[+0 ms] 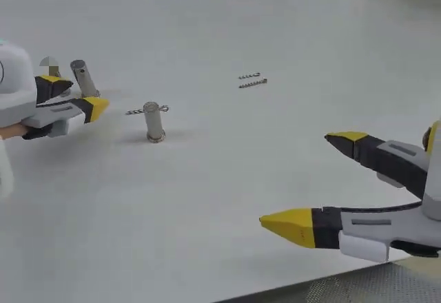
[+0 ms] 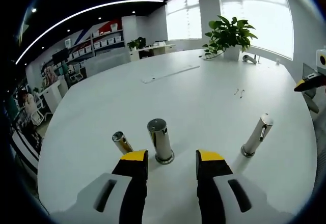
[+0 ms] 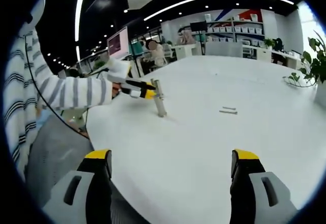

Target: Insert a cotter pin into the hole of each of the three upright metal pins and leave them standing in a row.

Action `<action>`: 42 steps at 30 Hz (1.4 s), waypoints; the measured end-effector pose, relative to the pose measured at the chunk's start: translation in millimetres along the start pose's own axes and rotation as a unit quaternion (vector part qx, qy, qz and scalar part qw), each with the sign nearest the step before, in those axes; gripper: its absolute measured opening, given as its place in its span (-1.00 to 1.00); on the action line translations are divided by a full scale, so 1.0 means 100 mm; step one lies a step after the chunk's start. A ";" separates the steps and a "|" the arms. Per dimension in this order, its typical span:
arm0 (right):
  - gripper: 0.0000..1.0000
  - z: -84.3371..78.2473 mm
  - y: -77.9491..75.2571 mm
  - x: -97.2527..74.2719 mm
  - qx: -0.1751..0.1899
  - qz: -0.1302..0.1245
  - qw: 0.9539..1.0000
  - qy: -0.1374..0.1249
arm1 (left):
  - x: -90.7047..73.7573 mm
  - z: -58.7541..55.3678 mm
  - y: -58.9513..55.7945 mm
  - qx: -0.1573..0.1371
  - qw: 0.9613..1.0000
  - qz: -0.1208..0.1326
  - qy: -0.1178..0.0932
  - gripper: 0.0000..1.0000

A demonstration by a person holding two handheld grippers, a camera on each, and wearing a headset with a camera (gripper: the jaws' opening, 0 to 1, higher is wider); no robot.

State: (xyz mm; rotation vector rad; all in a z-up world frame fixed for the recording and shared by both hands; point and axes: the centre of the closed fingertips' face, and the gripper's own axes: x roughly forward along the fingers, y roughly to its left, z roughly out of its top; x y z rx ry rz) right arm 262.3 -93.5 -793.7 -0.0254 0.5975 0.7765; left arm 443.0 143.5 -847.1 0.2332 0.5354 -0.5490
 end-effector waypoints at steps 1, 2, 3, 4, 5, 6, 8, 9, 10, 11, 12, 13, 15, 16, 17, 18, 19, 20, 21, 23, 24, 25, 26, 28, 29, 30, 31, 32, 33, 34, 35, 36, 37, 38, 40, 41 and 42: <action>0.97 0.00 -0.01 0.00 0.001 -0.002 1.000 0.000 | 0.02 -0.01 0.00 0.007 1.000 -0.001 0.002 -0.28; 0.97 -0.01 -0.01 0.00 0.003 -0.002 1.000 0.001 | 0.03 -0.01 0.00 0.016 1.000 -0.004 0.004 -0.28; 0.96 -0.01 0.00 0.00 0.003 -0.001 1.000 0.001 | 0.05 -0.02 0.00 0.020 1.000 -0.004 0.007 -0.28; 0.95 -0.01 0.00 0.00 0.003 0.000 1.000 0.001 | 0.07 -0.03 0.01 0.024 1.000 -0.004 0.012 -0.29; 0.95 -0.01 0.00 0.00 0.002 0.000 1.000 0.000 | 0.08 -0.03 0.01 0.027 1.000 -0.007 0.014 -0.29; 0.95 -0.01 0.00 0.00 0.002 0.001 1.000 0.001 | 0.09 -0.02 0.01 0.032 0.999 -0.008 0.015 -0.29; 0.94 -0.01 0.00 0.00 0.005 0.000 1.000 0.000 | 0.11 -0.02 0.01 0.047 0.999 -0.009 0.018 -0.30; 0.94 -0.02 0.00 0.00 0.008 0.000 1.000 -0.001 | 0.12 -0.03 0.01 0.051 0.998 -0.008 0.021 -0.30; 0.94 -0.02 0.00 0.00 0.010 0.000 1.000 0.000 | 0.12 -0.03 0.01 0.048 0.999 -0.008 0.021 -0.30; 0.93 -0.04 0.00 0.00 0.012 0.000 1.000 0.001 | 0.14 -0.04 0.02 0.039 0.999 -0.008 0.022 -0.32; 0.93 -0.04 0.00 0.00 0.012 0.000 1.000 0.003 | 0.14 -0.05 0.02 0.039 0.999 -0.008 0.022 -0.34; 0.92 -0.06 0.00 0.00 0.009 -0.001 1.000 0.007 | 0.15 -0.05 0.02 0.041 0.999 -0.008 0.023 -0.36; 0.92 -0.10 -0.02 -0.01 0.004 -0.004 1.000 0.019 | 0.17 -0.04 0.04 0.040 0.999 -0.007 0.021 -0.38; 0.92 -0.10 -0.03 -0.01 0.005 -0.007 1.000 0.019 | 0.17 -0.04 0.05 0.037 0.999 -0.003 0.020 -0.40; 0.92 -0.10 -0.05 -0.02 0.006 -0.010 1.000 0.018 | 0.17 -0.03 0.07 0.038 0.999 0.005 0.019 -0.45; 0.92 -0.10 -0.05 -0.02 0.007 -0.010 1.000 0.019 | 0.18 -0.03 0.08 0.036 0.999 0.005 0.017 -0.50; 0.91 -0.10 -0.05 -0.03 0.008 -0.010 1.000 0.021 | 0.19 -0.02 0.08 0.027 1.000 0.005 0.014 -0.55; 0.91 -0.11 -0.06 -0.03 0.005 -0.011 1.000 0.024 | 0.19 -0.02 0.08 0.024 1.000 0.004 0.013 -0.57; 0.91 -0.11 -0.07 -0.03 0.003 -0.011 1.000 0.027 | 0.19 -0.02 0.08 0.025 1.000 0.004 0.012 -0.57; 0.91 -0.10 -0.07 -0.02 0.002 -0.011 1.000 0.028 | 0.20 -0.02 0.10 0.026 1.000 0.007 0.013 -0.59; 0.90 -0.10 -0.08 -0.02 0.005 -0.011 1.000 0.028 | 0.21 -0.02 0.11 0.025 1.000 0.007 0.013 -0.60; 0.89 -0.09 -0.08 -0.02 0.006 -0.011 1.000 0.028 | 0.21 -0.03 0.11 0.024 1.000 0.007 0.013 -0.60; 0.88 -0.10 -0.08 -0.02 0.007 -0.011 0.999 0.029 | 0.21 -0.04 0.12 0.018 1.000 0.003 0.014 -0.62; 0.87 -0.12 -0.09 -0.02 -0.003 -0.013 0.999 0.040 | 0.21 -0.04 0.12 0.019 1.000 -0.001 0.013 -0.65; 0.87 -0.13 -0.09 -0.02 -0.005 -0.012 0.999 0.043 | 0.21 -0.04 0.12 0.021 1.000 -0.001 0.012 -0.66; 0.87 -0.13 -0.09 -0.02 -0.005 -0.011 0.999 0.044 | 0.21 -0.03 0.13 0.022 1.000 -0.002 0.010 -0.67; 0.87 -0.13 -0.09 -0.02 -0.004 -0.012 0.999 0.045 | 0.21 -0.03 0.13 0.022 1.000 -0.006 0.010 -0.70; 0.87 -0.13 -0.09 -0.02 -0.003 -0.012 0.999 0.045 | 0.22 -0.03 0.12 0.019 1.000 -0.009 0.010 -0.73; 0.86 -0.13 -0.09 -0.02 -0.002 -0.012 0.999 0.045 | 0.22 -0.03 0.11 0.004 1.000 -0.012 0.009 -0.74; 0.85 -0.14 -0.08 -0.02 -0.002 -0.011 0.999 0.047 | 0.22 -0.03 0.12 -0.003 1.000 -0.012 0.008 -0.75; 0.84 -0.13 -0.07 -0.02 -0.004 -0.010 0.999 0.049 | 0.22 -0.03 0.13 -0.006 1.000 -0.015 0.008 -0.75; 0.83 -0.13 -0.07 -0.01 -0.006 -0.010 0.999 0.049 | 0.22 -0.03 0.14 -0.012 1.000 -0.016 0.007 -0.76; 0.83 -0.12 -0.07 -0.01 -0.007 -0.009 0.999 0.048 | 0.22 -0.04 0.14 -0.012 1.000 -0.018 0.006 -0.76; 0.83 -0.11 -0.07 -0.01 -0.007 -0.009 0.999 0.047 | 0.22 -0.04 0.14 -0.012 1.000 -0.018 0.006 -0.76; 0.82 -0.10 -0.07 -0.01 -0.007 -0.010 0.999 0.046 | 0.22 -0.04 0.13 -0.013 1.000 -0.018 0.005 -0.76; 0.82 -0.10 -0.07 -0.01 -0.008 -0.010 0.999 0.048 | 0.22 -0.04 0.13 -0.013 1.000 -0.018 0.005 -0.77; 0.82 -0.10 -0.07 -0.02 -0.009 -0.010 0.999 0.049 | 0.23 -0.03 0.14 -0.013 1.000 -0.018 0.005 -0.77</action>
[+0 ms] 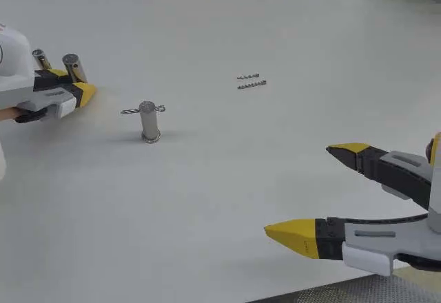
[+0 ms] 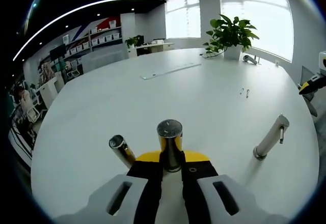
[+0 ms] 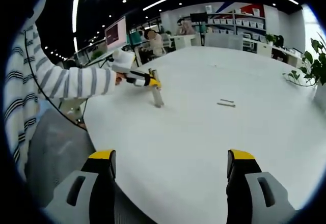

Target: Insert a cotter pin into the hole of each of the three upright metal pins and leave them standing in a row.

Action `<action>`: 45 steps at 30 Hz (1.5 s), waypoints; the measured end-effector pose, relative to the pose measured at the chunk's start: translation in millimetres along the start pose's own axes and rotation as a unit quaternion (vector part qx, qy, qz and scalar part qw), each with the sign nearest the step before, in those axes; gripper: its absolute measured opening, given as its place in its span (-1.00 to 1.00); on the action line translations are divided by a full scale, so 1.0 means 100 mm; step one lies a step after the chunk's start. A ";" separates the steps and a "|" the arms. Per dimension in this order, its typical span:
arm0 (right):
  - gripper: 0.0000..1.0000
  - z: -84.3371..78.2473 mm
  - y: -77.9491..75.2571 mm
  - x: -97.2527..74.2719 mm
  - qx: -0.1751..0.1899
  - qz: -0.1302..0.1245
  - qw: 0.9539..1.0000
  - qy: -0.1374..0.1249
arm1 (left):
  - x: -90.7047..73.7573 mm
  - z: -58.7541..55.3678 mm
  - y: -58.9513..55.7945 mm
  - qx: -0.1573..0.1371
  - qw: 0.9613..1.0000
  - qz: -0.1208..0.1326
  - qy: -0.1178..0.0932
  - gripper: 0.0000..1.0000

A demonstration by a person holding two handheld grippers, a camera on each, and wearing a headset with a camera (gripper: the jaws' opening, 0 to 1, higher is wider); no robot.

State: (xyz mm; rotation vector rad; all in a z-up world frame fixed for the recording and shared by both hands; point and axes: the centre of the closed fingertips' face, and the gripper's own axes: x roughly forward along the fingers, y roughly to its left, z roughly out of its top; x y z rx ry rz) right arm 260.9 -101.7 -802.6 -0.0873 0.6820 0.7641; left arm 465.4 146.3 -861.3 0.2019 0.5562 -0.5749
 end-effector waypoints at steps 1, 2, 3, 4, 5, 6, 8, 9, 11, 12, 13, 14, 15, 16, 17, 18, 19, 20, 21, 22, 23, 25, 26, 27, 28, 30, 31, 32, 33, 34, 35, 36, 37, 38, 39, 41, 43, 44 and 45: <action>0.82 0.00 0.01 0.00 -0.001 0.001 1.000 0.002 | 0.00 0.00 0.00 -0.002 1.000 0.001 0.000 -0.77; 0.82 0.00 0.01 0.00 -0.002 0.001 1.000 0.003 | 0.00 0.00 0.01 -0.004 1.000 0.001 0.000 -0.77; 0.82 0.00 0.01 0.00 -0.003 0.001 1.000 0.003 | 0.00 0.00 0.01 -0.004 1.000 0.002 0.000 -0.77; 0.82 0.00 0.01 0.00 -0.004 0.000 1.000 0.003 | 0.00 0.00 0.01 -0.004 1.000 0.002 0.000 -0.77; 0.82 0.01 0.01 0.00 -0.004 0.000 1.000 0.002 | 0.00 -0.01 0.02 -0.007 1.000 0.004 0.001 -0.78; 0.82 0.02 0.01 0.00 -0.004 -0.001 1.000 0.000 | 0.00 -0.01 0.02 -0.008 1.000 0.004 0.002 -0.78; 0.82 0.02 0.01 0.00 -0.004 -0.001 1.000 -0.001 | -0.01 -0.02 0.04 -0.011 1.000 0.006 0.003 -0.78; 0.82 0.02 0.01 0.00 -0.004 -0.001 1.000 -0.001 | -0.02 -0.02 0.04 -0.012 1.000 0.007 0.005 -0.78; 0.81 0.03 0.01 0.01 -0.004 -0.002 1.000 -0.002 | -0.03 -0.03 0.05 -0.011 1.000 0.005 0.006 -0.78; 0.81 0.03 0.01 0.01 -0.004 -0.003 1.000 -0.002 | -0.04 -0.04 0.05 -0.010 1.000 0.004 0.008 -0.78; 0.81 0.03 0.01 0.01 -0.004 -0.003 1.000 -0.003 | -0.05 -0.04 0.04 -0.009 1.000 0.004 0.009 -0.78; 0.81 0.03 0.01 0.01 -0.004 -0.003 1.000 -0.003 | -0.07 -0.05 0.03 -0.008 1.000 0.004 0.012 -0.78; 0.81 0.03 0.01 0.01 -0.004 -0.003 1.000 -0.003 | -0.09 -0.06 0.02 -0.002 1.000 0.003 0.014 -0.79; 0.81 0.03 0.01 0.00 -0.005 -0.003 1.000 -0.004 | -0.10 -0.06 0.00 0.005 1.000 0.001 0.014 -0.79; 0.81 0.03 0.01 0.00 -0.005 -0.003 1.000 -0.005 | -0.11 -0.06 0.00 0.002 1.000 0.001 0.015 -0.79; 0.81 0.03 0.01 0.00 -0.004 -0.003 1.000 -0.005 | -0.12 -0.06 -0.02 0.001 1.000 -0.001 0.015 -0.79; 0.81 0.03 0.01 0.00 -0.004 -0.003 1.000 -0.006 | -0.14 -0.05 -0.03 0.005 1.000 -0.003 0.012 -0.79; 0.81 0.03 0.01 0.01 -0.004 -0.003 1.000 -0.006 | -0.15 -0.04 -0.04 0.006 1.000 -0.003 0.011 -0.79; 0.81 0.03 0.01 0.01 -0.004 -0.002 1.000 -0.007 | -0.16 -0.02 -0.05 0.000 1.000 -0.003 0.011 -0.79; 0.81 0.03 0.02 0.01 -0.005 -0.002 1.000 -0.007 | -0.17 -0.01 -0.05 -0.006 1.000 -0.003 0.010 -0.79; 0.81 0.03 0.02 0.01 -0.005 -0.001 1.000 -0.008 | -0.18 0.00 -0.06 -0.005 1.000 -0.003 0.008 -0.79; 0.81 0.03 0.03 0.01 -0.006 0.000 1.000 -0.009 | -0.21 0.02 -0.06 -0.007 1.000 -0.002 0.007 -0.79; 0.81 0.03 0.03 0.00 -0.006 0.001 1.000 -0.010 | -0.24 0.03 -0.06 -0.008 1.000 -0.002 0.006 -0.79; 0.81 0.04 0.03 0.00 -0.007 0.001 1.000 -0.011 | -0.25 0.04 -0.06 -0.010 1.000 -0.003 0.006 -0.79; 0.81 0.04 0.03 0.00 -0.007 0.002 1.000 -0.013 | -0.29 0.04 -0.06 -0.021 1.000 0.001 0.006 -0.79; 0.81 0.06 0.03 -0.01 -0.008 0.001 1.000 -0.017 | -0.35 0.05 -0.04 -0.020 1.000 0.007 0.007 -0.79; 0.82 0.07 0.03 -0.02 -0.008 0.002 1.000 -0.019 | -0.39 0.05 -0.03 -0.022 1.000 0.009 0.007 -0.79; 0.82 0.07 0.03 -0.02 -0.008 0.002 1.000 -0.020 | -0.43 0.06 -0.03 -0.023 1.000 0.010 0.007 -0.79; 0.82 0.07 0.03 -0.03 -0.009 0.003 1.000 -0.021 | -0.47 0.06 -0.03 -0.019 1.000 0.012 0.007 -0.79; 0.82 0.08 0.03 -0.03 -0.010 0.003 1.000 -0.022 | -0.52 0.08 -0.04 -0.017 1.000 0.013 0.006 -0.79; 0.82 0.07 0.03 -0.03 -0.011 0.003 1.000 -0.023 | -0.57 0.09 -0.07 -0.016 1.000 0.014 0.006 -0.79; 0.82 0.07 0.02 -0.03 -0.013 0.004 1.000 -0.022 | -0.63 0.11 -0.12 -0.015 1.000 0.015 0.004 -0.79; 0.82 0.07 0.02 -0.04 -0.014 0.004 1.000 -0.021 | -0.68 0.11 -0.14 -0.011 1.000 0.015 0.004 -0.79; 0.82 0.07 0.02 -0.04 -0.015 0.005 1.000 -0.021 | -0.74 0.12 -0.17 -0.017 1.000 0.012 0.002 -0.79; 0.82 0.07 0.02 -0.04 -0.015 0.005 1.000 -0.023 | -0.78 0.13 -0.18 -0.021 1.000 0.011 -0.001 -0.79; 0.81 0.09 0.01 -0.05 -0.011 0.008 0.999 -0.030 | -0.88 0.15 -0.22 -0.021 1.000 0.008 -0.004 -0.79; 0.81 0.09 0.02 -0.06 -0.011 0.010 0.999 -0.032 | -0.96 0.17 -0.27 -0.010 1.000 0.003 -0.005 -0.78; 0.81 0.09 0.02 -0.06 -0.014 0.013 0.999 -0.032 | -1.00 0.18 -0.30 -0.011 1.000 -0.003 -0.006 -0.78; 0.82 0.08 0.03 -0.05 -0.019 0.015 0.999 -0.030 | -1.05 0.19 -0.33 -0.017 1.000 -0.004 -0.007 -0.78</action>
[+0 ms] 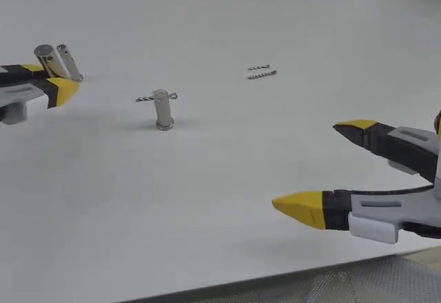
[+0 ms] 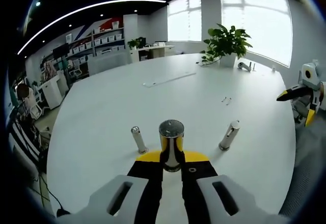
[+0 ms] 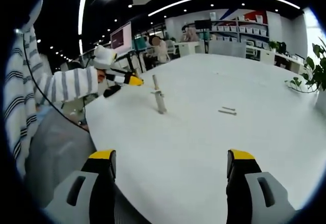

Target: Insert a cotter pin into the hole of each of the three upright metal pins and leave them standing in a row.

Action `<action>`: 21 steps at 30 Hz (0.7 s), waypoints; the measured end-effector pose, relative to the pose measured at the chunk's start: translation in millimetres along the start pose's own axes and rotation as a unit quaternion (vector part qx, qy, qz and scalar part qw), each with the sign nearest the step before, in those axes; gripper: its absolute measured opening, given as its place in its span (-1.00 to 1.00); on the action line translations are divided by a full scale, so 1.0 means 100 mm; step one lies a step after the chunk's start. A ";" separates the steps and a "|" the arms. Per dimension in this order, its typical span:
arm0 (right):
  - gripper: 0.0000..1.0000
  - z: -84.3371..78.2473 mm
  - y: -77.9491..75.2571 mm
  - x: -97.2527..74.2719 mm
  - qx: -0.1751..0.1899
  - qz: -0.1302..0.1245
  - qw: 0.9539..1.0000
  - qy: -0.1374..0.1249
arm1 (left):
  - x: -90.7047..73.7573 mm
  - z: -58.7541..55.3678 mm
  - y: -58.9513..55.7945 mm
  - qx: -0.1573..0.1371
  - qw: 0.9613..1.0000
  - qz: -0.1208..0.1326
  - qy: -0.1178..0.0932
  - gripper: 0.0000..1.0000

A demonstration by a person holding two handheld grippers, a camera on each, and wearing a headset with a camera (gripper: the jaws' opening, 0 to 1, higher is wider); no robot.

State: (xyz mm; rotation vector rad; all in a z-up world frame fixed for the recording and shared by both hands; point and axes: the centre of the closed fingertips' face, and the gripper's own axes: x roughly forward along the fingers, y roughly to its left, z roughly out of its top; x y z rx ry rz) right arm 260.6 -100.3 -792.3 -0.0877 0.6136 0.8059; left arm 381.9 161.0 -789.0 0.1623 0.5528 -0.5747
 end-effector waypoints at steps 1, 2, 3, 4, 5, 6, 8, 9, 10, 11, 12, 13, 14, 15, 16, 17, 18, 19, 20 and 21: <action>0.82 0.00 0.00 0.00 -0.001 0.001 1.000 0.001 | -0.03 0.00 -0.02 0.001 1.000 -0.001 0.000 -0.78; 0.82 -0.01 0.00 0.00 -0.005 0.002 1.000 0.004 | -0.07 -0.01 -0.05 0.000 1.000 0.000 0.002 -0.78; 0.82 -0.01 0.00 0.00 -0.006 0.003 1.000 0.005 | -0.10 -0.02 -0.08 0.001 1.000 0.001 0.004 -0.78; 0.82 -0.01 0.01 0.00 -0.006 0.005 1.000 0.004 | -0.12 -0.02 -0.11 0.005 1.000 0.001 0.006 -0.78; 0.82 -0.01 0.01 0.00 -0.005 0.008 1.000 0.002 | -0.15 -0.04 -0.17 0.008 1.000 0.001 0.011 -0.78; 0.82 0.00 0.01 0.00 -0.002 0.010 1.000 -0.001 | -0.18 -0.05 -0.22 0.018 1.000 -0.002 0.018 -0.78; 0.82 -0.01 0.00 0.01 0.001 0.012 1.000 -0.003 | -0.21 -0.09 -0.34 0.029 0.999 -0.012 0.022 -0.78; 0.82 -0.01 0.00 0.01 0.000 0.013 1.000 -0.002 | -0.23 -0.11 -0.39 0.029 0.999 -0.019 0.026 -0.78; 0.82 -0.02 0.00 0.01 0.000 0.013 1.000 -0.001 | -0.23 -0.14 -0.42 0.032 0.999 -0.025 0.029 -0.78; 0.82 -0.03 0.00 0.01 -0.001 0.014 1.000 0.000 | -0.23 -0.19 -0.46 0.035 0.998 -0.031 0.031 -0.78; 0.82 -0.03 -0.01 0.00 0.000 0.015 1.000 -0.001 | -0.23 -0.22 -0.49 0.034 0.998 -0.037 0.032 -0.78; 0.82 -0.02 -0.01 0.00 0.003 0.019 1.000 -0.006 | -0.23 -0.26 -0.53 0.034 0.998 -0.044 0.034 -0.78; 0.82 -0.01 0.00 -0.01 0.004 0.020 1.000 -0.008 | -0.22 -0.29 -0.55 0.035 0.998 -0.046 0.036 -0.78; 0.82 -0.02 0.00 -0.01 0.003 0.021 1.000 -0.008 | -0.21 -0.34 -0.59 0.056 0.996 -0.053 0.043 -0.78; 0.82 -0.02 0.00 -0.01 0.002 0.021 1.000 -0.007 | -0.20 -0.36 -0.62 0.057 0.996 -0.056 0.045 -0.78; 0.82 -0.03 0.00 -0.01 0.000 0.022 1.000 -0.005 | -0.19 -0.39 -0.67 0.058 0.995 -0.068 0.046 -0.78; 0.82 -0.04 -0.01 -0.01 -0.001 0.022 1.000 -0.004 | -0.18 -0.41 -0.70 0.058 0.995 -0.074 0.045 -0.78; 0.82 -0.05 -0.01 -0.01 0.000 0.022 1.000 -0.004 | -0.16 -0.42 -0.73 0.056 0.994 -0.080 0.045 -0.78; 0.82 -0.05 -0.01 -0.01 0.000 0.022 1.000 -0.003 | -0.15 -0.45 -0.76 0.054 0.994 -0.088 0.047 -0.78; 0.82 -0.06 -0.01 -0.01 0.000 0.022 1.000 -0.002 | -0.13 -0.46 -0.79 0.056 0.993 -0.093 0.048 -0.78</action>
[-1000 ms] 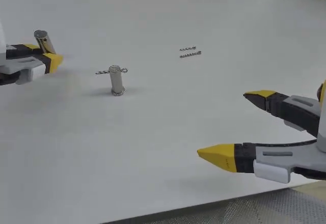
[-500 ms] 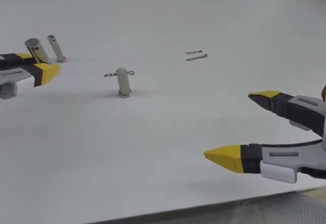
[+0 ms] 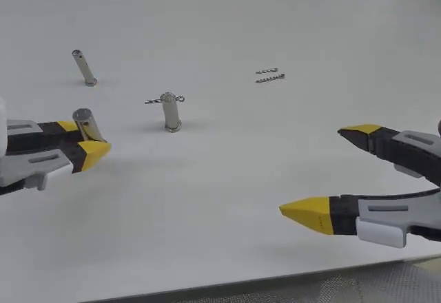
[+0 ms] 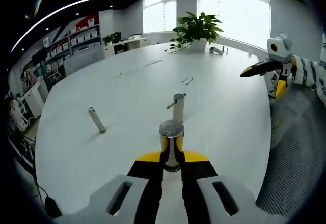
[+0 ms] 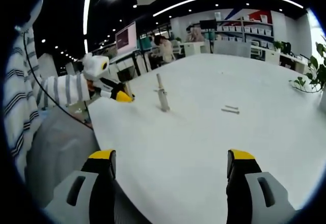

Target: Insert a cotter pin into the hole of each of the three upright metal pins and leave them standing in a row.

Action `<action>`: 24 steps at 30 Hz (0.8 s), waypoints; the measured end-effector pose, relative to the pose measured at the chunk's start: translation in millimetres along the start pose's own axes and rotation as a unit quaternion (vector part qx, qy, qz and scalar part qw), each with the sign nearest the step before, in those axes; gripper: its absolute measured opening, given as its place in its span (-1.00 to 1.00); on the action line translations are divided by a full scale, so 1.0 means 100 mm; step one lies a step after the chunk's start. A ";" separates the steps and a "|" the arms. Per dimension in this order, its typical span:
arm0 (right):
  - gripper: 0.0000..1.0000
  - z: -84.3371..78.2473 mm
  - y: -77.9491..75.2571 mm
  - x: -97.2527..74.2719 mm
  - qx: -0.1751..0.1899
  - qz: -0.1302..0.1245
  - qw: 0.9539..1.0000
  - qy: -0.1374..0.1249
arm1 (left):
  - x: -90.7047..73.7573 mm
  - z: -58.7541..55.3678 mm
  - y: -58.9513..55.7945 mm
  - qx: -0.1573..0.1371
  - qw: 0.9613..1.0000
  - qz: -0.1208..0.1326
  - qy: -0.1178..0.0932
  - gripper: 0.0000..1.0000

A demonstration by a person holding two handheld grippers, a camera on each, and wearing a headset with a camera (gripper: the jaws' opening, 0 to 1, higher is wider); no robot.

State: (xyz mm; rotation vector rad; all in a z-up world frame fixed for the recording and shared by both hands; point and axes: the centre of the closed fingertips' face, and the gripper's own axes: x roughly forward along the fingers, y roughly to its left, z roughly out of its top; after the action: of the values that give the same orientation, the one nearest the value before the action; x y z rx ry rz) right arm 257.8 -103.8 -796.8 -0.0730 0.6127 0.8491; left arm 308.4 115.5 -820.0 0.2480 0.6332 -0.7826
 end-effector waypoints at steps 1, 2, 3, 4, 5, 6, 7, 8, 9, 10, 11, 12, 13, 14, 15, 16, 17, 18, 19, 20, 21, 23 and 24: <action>0.82 -0.01 0.00 0.00 0.000 0.000 1.000 0.002 | 0.03 -0.01 -0.03 0.006 1.000 -0.008 0.002 -0.78; 0.82 -0.01 0.00 0.00 0.000 0.000 1.000 0.002 | 0.05 -0.01 -0.04 0.012 1.000 -0.012 0.003 -0.78; 0.82 -0.02 0.00 0.00 0.000 0.001 1.000 0.003 | 0.08 0.00 -0.09 0.012 1.000 -0.023 0.001 -0.78; 0.82 -0.02 0.00 0.00 0.000 0.000 1.000 0.003 | 0.10 0.01 -0.11 0.013 1.000 -0.026 0.000 -0.78; 0.82 -0.03 0.00 0.00 0.000 0.000 1.000 0.003 | 0.12 0.02 -0.12 0.018 0.999 -0.029 -0.002 -0.78; 0.82 -0.03 -0.01 -0.01 0.000 -0.001 1.000 0.004 | 0.15 0.03 -0.14 0.026 0.999 -0.034 -0.004 -0.78; 0.82 -0.03 -0.01 -0.01 0.000 -0.002 1.000 0.003 | 0.18 0.03 -0.15 0.029 0.999 -0.033 -0.005 -0.78; 0.82 -0.03 -0.01 -0.01 0.001 -0.003 1.000 0.003 | 0.22 0.04 -0.17 0.035 0.999 -0.036 -0.006 -0.78; 0.82 -0.03 -0.02 -0.01 0.002 -0.003 1.000 0.003 | 0.23 0.03 -0.18 0.036 0.999 -0.037 -0.006 -0.78; 0.82 -0.03 -0.02 -0.01 0.001 -0.003 1.000 0.003 | 0.27 0.03 -0.21 0.035 0.999 -0.040 -0.005 -0.78; 0.82 -0.03 -0.02 -0.01 0.000 -0.004 1.000 0.004 | 0.29 0.03 -0.23 0.034 0.999 -0.041 -0.005 -0.78; 0.82 -0.03 -0.03 -0.01 -0.001 -0.005 1.000 0.004 | 0.32 0.03 -0.26 0.036 0.998 -0.044 -0.006 -0.78; 0.82 -0.03 -0.03 -0.01 0.000 -0.005 1.000 0.003 | 0.33 0.03 -0.28 0.036 0.998 -0.046 -0.005 -0.78; 0.82 -0.02 -0.04 -0.02 0.001 -0.007 1.000 0.001 | 0.36 0.02 -0.31 0.035 0.998 -0.047 -0.004 -0.78; 0.82 -0.02 -0.04 -0.02 0.001 -0.008 1.000 0.000 | 0.37 0.02 -0.33 0.035 0.998 -0.048 -0.004 -0.78; 0.82 -0.02 -0.05 -0.02 0.002 -0.009 1.000 0.000 | 0.39 0.01 -0.35 0.034 0.998 -0.048 -0.003 -0.78; 0.82 -0.02 -0.05 -0.02 0.002 -0.009 1.000 0.000 | 0.40 0.01 -0.37 0.034 0.998 -0.048 -0.002 -0.78; 0.82 -0.03 -0.06 -0.02 0.002 -0.010 1.000 0.000 | 0.41 0.00 -0.38 0.033 0.998 -0.046 -0.002 -0.78; 0.82 -0.03 -0.06 -0.03 0.002 -0.010 1.000 0.000 | 0.42 0.00 -0.40 0.032 0.999 -0.044 -0.001 -0.78; 0.82 -0.03 -0.05 -0.02 0.003 -0.010 1.000 0.000 | 0.42 0.00 -0.40 0.031 0.999 -0.043 -0.001 -0.78; 0.82 -0.04 -0.05 -0.02 0.003 -0.010 1.000 0.000 | 0.42 0.00 -0.42 0.029 0.999 -0.040 -0.003 -0.78; 0.82 -0.05 -0.05 -0.02 0.004 -0.009 1.000 0.000 | 0.42 0.00 -0.43 0.026 0.999 -0.035 -0.004 -0.78; 0.82 -0.05 -0.05 -0.02 0.004 -0.008 1.000 0.000 | 0.42 0.00 -0.44 0.024 0.999 -0.031 -0.003 -0.78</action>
State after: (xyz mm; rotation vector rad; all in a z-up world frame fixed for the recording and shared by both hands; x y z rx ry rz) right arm 258.2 -109.7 -800.8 -0.0699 0.6142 0.8310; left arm 299.0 61.3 -845.2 0.2716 0.6188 -0.8588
